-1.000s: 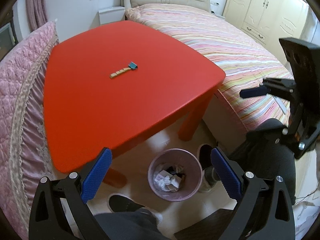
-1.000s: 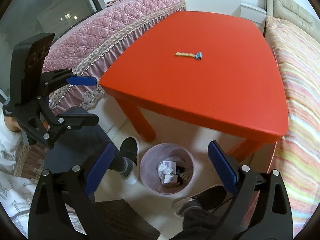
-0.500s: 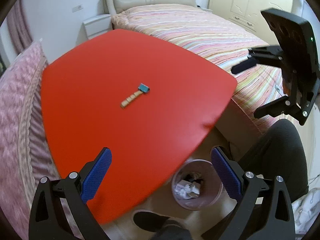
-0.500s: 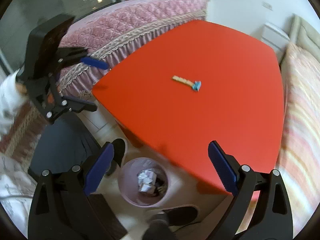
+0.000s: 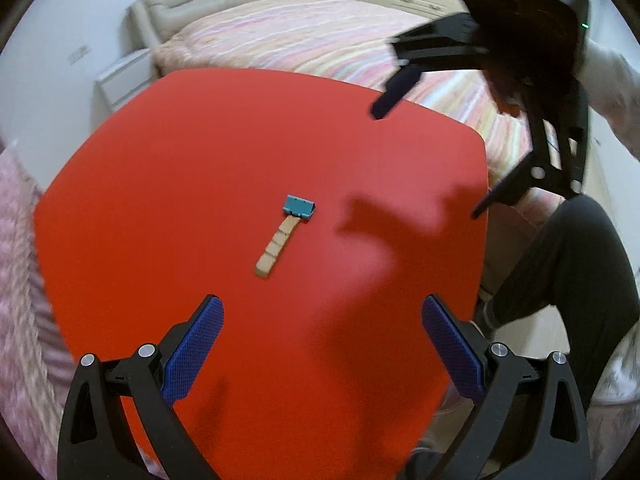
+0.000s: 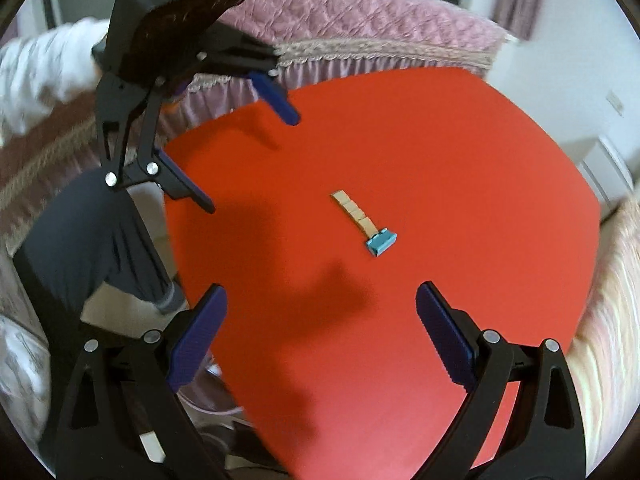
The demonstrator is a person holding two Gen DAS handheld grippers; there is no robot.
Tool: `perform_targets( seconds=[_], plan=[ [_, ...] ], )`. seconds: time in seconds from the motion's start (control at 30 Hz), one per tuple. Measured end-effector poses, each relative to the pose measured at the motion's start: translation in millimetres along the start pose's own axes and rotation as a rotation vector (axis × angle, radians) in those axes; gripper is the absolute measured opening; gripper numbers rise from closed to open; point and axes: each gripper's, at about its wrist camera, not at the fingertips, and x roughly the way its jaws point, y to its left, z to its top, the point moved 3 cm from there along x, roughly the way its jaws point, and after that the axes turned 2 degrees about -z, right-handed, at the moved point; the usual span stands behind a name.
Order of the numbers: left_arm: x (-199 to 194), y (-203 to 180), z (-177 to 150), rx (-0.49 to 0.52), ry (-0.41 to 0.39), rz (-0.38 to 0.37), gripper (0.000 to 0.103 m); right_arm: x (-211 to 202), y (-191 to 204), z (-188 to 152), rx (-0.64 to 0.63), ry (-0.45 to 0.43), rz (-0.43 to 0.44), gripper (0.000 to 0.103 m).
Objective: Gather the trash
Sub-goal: 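Move both tools back over the table toward the wooden strip, then grasp the wooden strip with the left tool while the right tool pulls off the teal clip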
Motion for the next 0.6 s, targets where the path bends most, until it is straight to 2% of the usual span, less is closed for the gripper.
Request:
perform_targets(
  seconds=[0.23,0.4,0.47,0.5,0.6],
  plan=[
    [28,22,4,0.072,0.040,-0.043,0.095,29,-26,6,-0.062,-0.005,0.048,0.093],
    [41,32,8,0.099,0.044,-0.074,0.094,46,-35,16,-0.106,0.014,0.065,0.083],
    [46,32,10,0.116,0.044,-0.087,0.083,53,-38,19,-0.123,0.022,0.075,0.077],
    [48,32,10,0.123,0.046,-0.091,0.073,55,-39,20,-0.131,0.022,0.077,0.075],
    [54,31,9,0.147,0.052,-0.100,0.066,61,-45,20,-0.151,0.016,0.092,0.074]
  ],
)
